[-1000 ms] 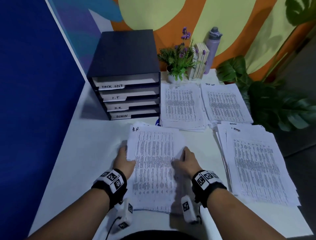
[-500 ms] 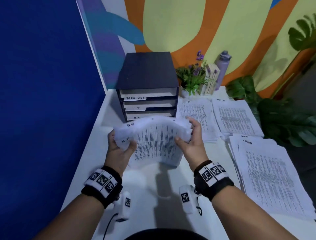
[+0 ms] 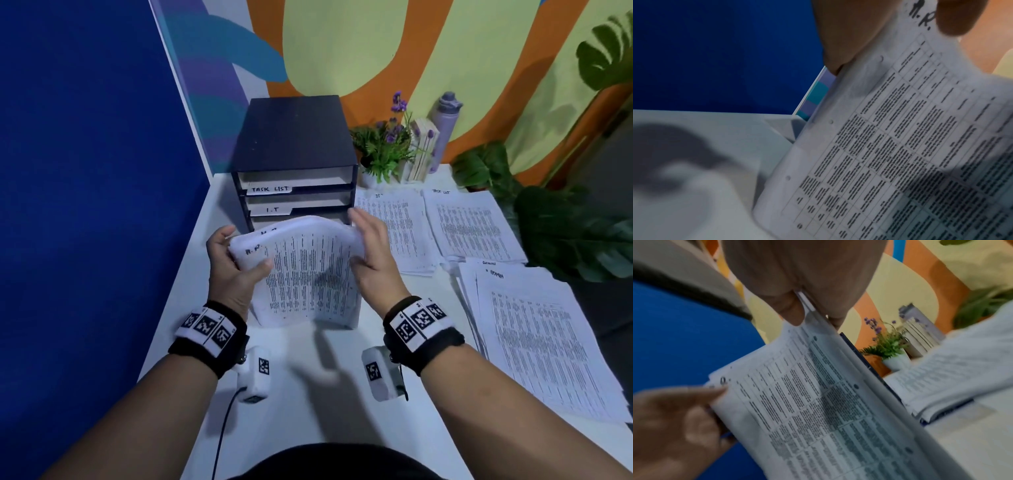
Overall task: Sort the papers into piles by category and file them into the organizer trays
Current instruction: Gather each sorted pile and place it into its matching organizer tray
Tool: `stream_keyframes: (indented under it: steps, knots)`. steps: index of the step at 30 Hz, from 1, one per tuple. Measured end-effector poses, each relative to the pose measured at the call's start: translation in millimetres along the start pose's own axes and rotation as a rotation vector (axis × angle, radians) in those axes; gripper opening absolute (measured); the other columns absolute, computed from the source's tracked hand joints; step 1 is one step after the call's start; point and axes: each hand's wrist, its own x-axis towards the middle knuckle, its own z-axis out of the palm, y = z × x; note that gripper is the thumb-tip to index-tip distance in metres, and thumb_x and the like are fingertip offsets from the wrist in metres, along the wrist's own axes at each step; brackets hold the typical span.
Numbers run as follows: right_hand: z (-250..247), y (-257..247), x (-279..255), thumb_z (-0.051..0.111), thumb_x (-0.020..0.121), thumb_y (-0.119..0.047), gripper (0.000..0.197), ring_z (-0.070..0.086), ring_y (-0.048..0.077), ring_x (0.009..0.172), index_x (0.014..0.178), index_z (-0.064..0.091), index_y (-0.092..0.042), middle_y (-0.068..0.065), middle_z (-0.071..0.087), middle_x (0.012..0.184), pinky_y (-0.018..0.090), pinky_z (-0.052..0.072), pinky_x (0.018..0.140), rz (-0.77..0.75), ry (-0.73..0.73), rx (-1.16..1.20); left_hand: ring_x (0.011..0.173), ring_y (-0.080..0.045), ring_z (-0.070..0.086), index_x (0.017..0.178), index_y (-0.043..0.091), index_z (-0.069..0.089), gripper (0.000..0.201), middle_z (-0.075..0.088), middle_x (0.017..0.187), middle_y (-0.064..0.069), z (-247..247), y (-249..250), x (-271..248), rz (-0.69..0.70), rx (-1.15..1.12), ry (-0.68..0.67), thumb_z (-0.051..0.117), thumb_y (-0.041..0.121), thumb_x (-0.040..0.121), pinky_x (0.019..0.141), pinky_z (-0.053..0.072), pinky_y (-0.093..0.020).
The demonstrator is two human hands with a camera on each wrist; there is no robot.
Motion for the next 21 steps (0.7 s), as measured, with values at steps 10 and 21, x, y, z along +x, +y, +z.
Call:
stream_keyframes:
  steps: [10, 21]
  knots:
    - [15, -3, -6, 0.038, 0.087, 0.015, 0.058, 0.052, 0.014, 0.074, 0.113, 0.041, -0.038, 0.002, 0.053, 0.090, 0.034, 0.046, 0.068, 0.372, 0.151, 0.427, 0.103, -0.015, 0.064, 0.110, 0.029, 0.055, 0.037, 0.066, 0.109, 0.003, 5, -16, 6, -0.124, 0.147, 0.151, 0.056, -0.002, 0.091, 0.096, 0.050, -0.041]
    - [20, -1, -38, 0.042, 0.079, 0.005, 0.048, 0.043, 0.001, 0.060, 0.116, 0.042, -0.026, -0.002, 0.048, 0.087, 0.018, 0.039, 0.055, 0.179, 0.072, 0.346, 0.079, -0.009, 0.054, 0.110, 0.028, 0.043, 0.038, 0.055, 0.095, 0.008, 25, 5, 12, -0.077, 0.091, 0.421, 0.062, 0.051, 0.086, 0.073, 0.048, -0.029]
